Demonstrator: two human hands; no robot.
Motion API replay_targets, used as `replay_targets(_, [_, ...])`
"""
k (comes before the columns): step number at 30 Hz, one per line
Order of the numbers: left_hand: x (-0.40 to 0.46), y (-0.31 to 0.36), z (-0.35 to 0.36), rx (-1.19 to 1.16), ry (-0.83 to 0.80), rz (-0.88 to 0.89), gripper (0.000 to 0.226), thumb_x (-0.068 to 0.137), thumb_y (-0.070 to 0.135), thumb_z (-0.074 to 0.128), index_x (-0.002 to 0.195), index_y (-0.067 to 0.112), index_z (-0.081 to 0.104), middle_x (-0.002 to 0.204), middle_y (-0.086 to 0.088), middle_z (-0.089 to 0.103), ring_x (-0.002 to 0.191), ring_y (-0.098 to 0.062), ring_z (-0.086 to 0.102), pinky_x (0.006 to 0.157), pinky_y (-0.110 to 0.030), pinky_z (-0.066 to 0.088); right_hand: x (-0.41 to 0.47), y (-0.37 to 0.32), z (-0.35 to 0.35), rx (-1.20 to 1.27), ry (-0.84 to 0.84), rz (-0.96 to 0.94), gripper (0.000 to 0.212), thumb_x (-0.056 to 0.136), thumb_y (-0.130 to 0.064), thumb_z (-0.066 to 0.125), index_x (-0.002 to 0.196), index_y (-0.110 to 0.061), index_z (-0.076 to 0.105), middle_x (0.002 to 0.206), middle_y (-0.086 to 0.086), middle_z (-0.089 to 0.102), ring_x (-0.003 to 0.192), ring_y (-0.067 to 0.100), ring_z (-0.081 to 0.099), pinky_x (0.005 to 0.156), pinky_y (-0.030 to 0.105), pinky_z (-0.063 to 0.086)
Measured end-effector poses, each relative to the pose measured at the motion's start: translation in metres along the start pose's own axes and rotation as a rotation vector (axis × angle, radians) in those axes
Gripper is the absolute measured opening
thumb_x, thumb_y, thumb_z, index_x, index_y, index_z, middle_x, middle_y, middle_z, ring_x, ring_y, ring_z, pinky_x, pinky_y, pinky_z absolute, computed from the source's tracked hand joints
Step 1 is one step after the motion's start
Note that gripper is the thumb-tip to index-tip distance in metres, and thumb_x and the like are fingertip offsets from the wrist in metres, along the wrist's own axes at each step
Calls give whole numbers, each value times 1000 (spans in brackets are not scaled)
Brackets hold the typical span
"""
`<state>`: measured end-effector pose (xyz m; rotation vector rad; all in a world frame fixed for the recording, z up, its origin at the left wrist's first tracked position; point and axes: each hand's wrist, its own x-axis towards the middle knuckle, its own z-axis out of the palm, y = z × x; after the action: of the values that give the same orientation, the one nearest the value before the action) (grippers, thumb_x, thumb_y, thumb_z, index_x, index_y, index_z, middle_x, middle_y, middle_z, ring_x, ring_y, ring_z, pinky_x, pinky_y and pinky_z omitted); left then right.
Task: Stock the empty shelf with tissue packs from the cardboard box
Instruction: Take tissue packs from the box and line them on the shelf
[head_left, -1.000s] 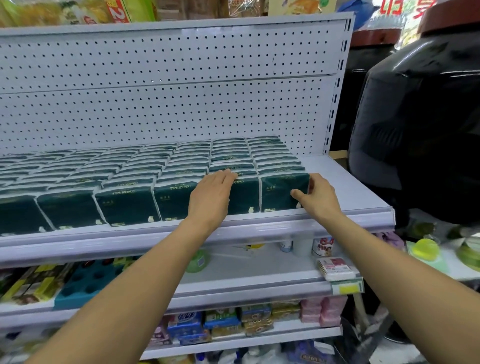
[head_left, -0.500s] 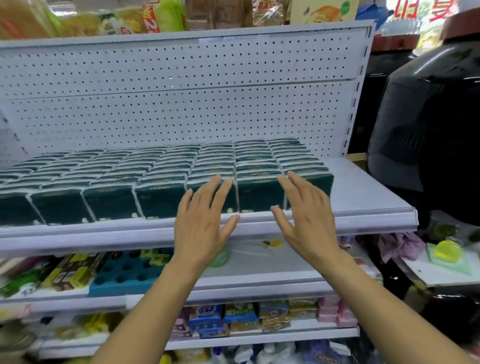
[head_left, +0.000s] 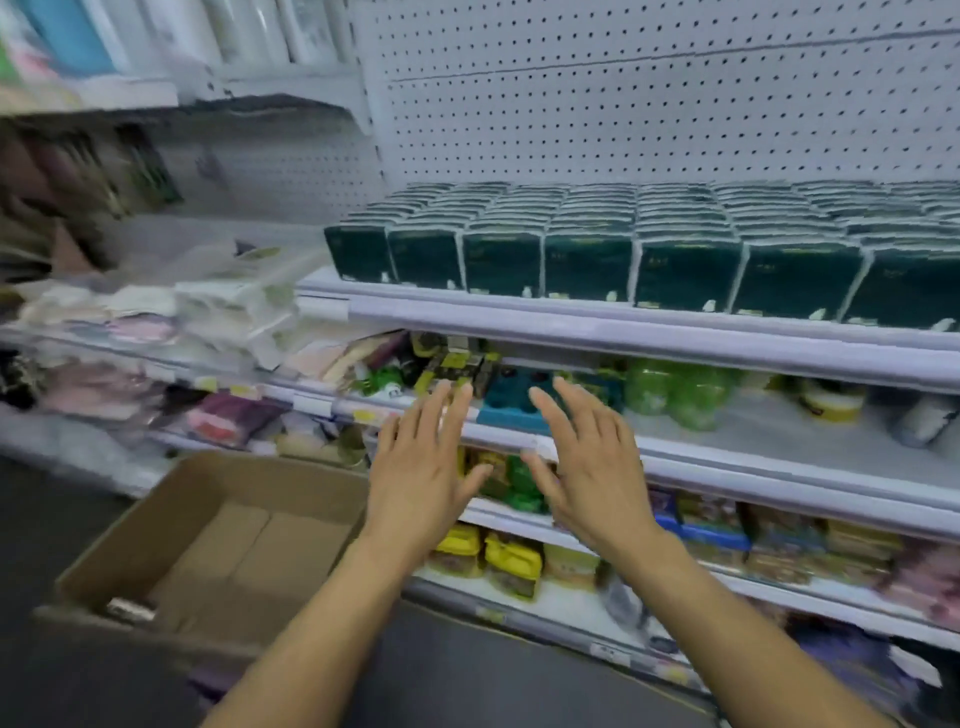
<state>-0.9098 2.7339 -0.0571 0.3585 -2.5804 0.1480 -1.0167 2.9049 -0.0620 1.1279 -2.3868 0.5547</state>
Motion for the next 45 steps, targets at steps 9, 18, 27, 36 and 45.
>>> replay_targets(9, [-100, -169, -11, 96, -145, -153, 86, 76, 53, 71, 147, 15, 39, 139, -10, 55, 117, -30, 59, 97, -48, 48, 20, -171, 93, 65, -176, -110, 58, 94, -51, 41, 142, -18, 43, 138, 7, 52, 118, 28, 55, 88, 42, 48])
replay_targets(18, [-136, -297, 37, 99, -366, -313, 85, 88, 56, 56, 156, 20, 18, 152, -5, 39, 136, -23, 41, 111, -41, 30, 72, -260, 198, 69, -344, -241, 54, 91, -46, 54, 135, -16, 52, 126, 7, 59, 106, 29, 60, 79, 41, 51])
replay_targets(27, [-155, -422, 112, 77, -662, -516, 77, 95, 58, 43, 156, 26, 7, 157, 1, 27, 140, -20, 34, 114, -38, 26, 131, -313, 321, 122, -581, -301, 52, 96, -46, 45, 142, -21, 42, 135, 4, 50, 120, 26, 50, 93, 43, 44])
replay_targets(36, [-199, -526, 182, -14, -1001, -564, 75, 98, 50, 46, 156, 24, 5, 154, -2, 30, 136, -26, 39, 111, -42, 32, 134, -361, 410, 86, -843, -174, 54, 99, -47, 36, 148, -28, 24, 145, 0, 37, 127, 20, 41, 98, 36, 37])
replay_targets(45, [-230, -620, 266, -21, -1335, -238, 58, 95, 35, 55, 146, 24, 31, 141, -5, 42, 131, -28, 41, 107, -44, 36, 91, -405, 466, 73, -950, 128, 53, 100, -45, 39, 147, -29, 23, 149, -1, 31, 133, 22, 35, 101, 41, 40])
